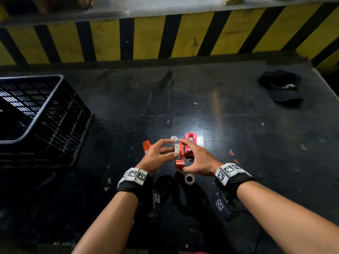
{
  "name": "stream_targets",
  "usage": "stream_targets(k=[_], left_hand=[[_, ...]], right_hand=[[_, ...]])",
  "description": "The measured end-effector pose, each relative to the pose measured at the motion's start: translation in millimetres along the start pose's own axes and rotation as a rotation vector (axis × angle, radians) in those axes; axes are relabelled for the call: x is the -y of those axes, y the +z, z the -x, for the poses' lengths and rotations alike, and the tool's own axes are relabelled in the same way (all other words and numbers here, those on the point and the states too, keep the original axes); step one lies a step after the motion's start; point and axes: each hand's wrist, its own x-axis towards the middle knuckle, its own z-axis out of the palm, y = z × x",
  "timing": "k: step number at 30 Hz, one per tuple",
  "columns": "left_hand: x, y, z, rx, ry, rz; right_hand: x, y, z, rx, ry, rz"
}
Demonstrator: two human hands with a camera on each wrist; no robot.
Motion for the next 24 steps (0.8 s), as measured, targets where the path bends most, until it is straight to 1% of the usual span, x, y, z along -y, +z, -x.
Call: stream_targets(k=[4,7,9,12,14,19,24], left_hand=[[1.7,-9.9,-5.8,-0.028,0.018,-0.065],[-1.7,-26.6,-9.9,-0.002,0.064,-0.182],[1.7,-42.7,-14.3,-0.001,0.05,-0.256],[17.5,-70.3,-21.0,-0.126,-0.009,-0.424],[33.6,-87.0,-25.1,-0.155,-0.041,-0.576],[53.9,-104.7,-35.0,-0.099,-0.057,-0.748],[71.9,-107.4,-64.0,-0.009,-0.091,-0.949]], right_hand=[[10.8,9.8,-10.5,-0.01,0.017,-0.003],[16.8,18.8,-17.5,-0.04,0.04,-0.005],[20.7,23.1,-23.5,-0.05,0.07,0.006],[27.5,27.4,-31.3,-0.062,0.11,0.011],[28.9,30.6,-35.9,-0.055,0.135,0.03],[25.7,39.4,-42.3,-0.061,0.19,0.059],[17.1,39.9,-50.6,-0.029,0.214,0.052]])
